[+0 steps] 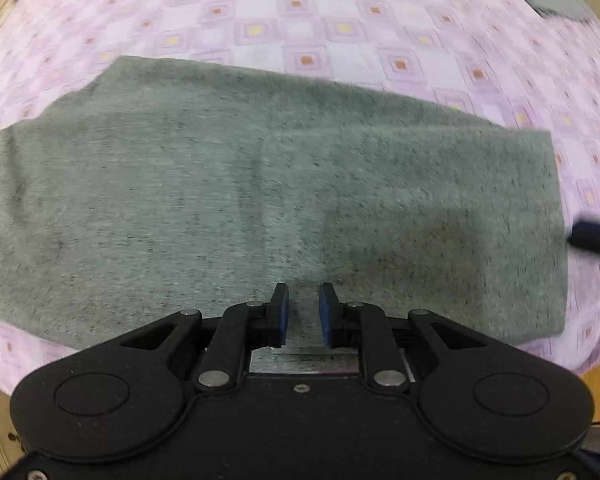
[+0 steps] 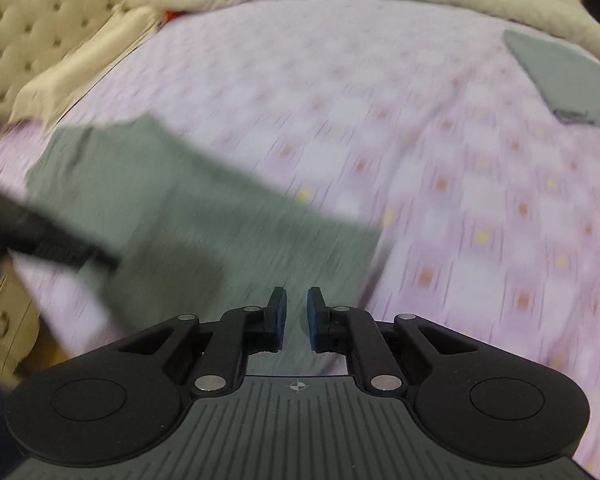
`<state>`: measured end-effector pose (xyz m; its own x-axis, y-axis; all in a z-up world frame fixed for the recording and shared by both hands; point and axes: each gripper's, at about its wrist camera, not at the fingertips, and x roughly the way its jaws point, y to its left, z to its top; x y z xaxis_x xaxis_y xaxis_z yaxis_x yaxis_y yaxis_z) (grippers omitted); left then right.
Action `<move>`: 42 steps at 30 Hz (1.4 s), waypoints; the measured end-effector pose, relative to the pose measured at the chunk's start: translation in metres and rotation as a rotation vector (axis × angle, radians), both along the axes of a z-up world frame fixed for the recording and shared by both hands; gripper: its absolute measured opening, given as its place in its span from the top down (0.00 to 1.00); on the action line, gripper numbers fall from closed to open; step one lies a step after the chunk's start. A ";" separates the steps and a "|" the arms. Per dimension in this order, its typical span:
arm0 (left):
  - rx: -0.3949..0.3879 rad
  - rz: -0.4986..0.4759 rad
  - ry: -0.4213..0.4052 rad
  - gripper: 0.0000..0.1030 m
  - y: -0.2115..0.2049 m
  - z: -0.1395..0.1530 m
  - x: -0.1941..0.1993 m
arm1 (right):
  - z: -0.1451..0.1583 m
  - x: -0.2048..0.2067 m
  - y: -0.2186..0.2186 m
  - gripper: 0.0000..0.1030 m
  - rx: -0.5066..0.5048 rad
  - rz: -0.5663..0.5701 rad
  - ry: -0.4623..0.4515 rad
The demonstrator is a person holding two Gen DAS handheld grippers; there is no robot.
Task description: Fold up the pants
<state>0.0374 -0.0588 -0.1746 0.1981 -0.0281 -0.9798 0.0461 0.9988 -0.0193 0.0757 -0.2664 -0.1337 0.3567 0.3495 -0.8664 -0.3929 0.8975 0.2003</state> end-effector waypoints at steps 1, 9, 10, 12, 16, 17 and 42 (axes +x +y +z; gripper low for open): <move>0.000 0.014 -0.003 0.74 0.002 0.002 -0.003 | -0.004 0.011 0.001 0.89 -0.005 -0.009 -0.006; 0.012 0.178 -0.004 0.74 0.045 0.017 -0.035 | -0.034 0.055 0.019 0.89 -0.089 -0.022 0.035; 0.009 0.206 -0.010 0.74 0.055 0.019 -0.040 | -0.030 0.053 0.020 0.89 -0.091 -0.021 0.019; 0.003 0.264 -0.020 0.72 0.069 0.019 -0.047 | -0.022 0.047 0.020 0.89 -0.075 -0.027 -0.007; 0.014 0.363 -0.046 0.60 0.110 0.024 -0.069 | -0.004 0.029 0.020 0.85 -0.016 -0.044 -0.040; 0.015 0.376 -0.050 0.60 0.120 0.023 -0.072 | 0.001 0.024 0.024 0.83 -0.006 -0.044 -0.049; -0.058 0.272 -0.189 0.40 0.384 0.020 -0.019 | 0.037 -0.018 0.237 0.72 -0.002 -0.057 -0.104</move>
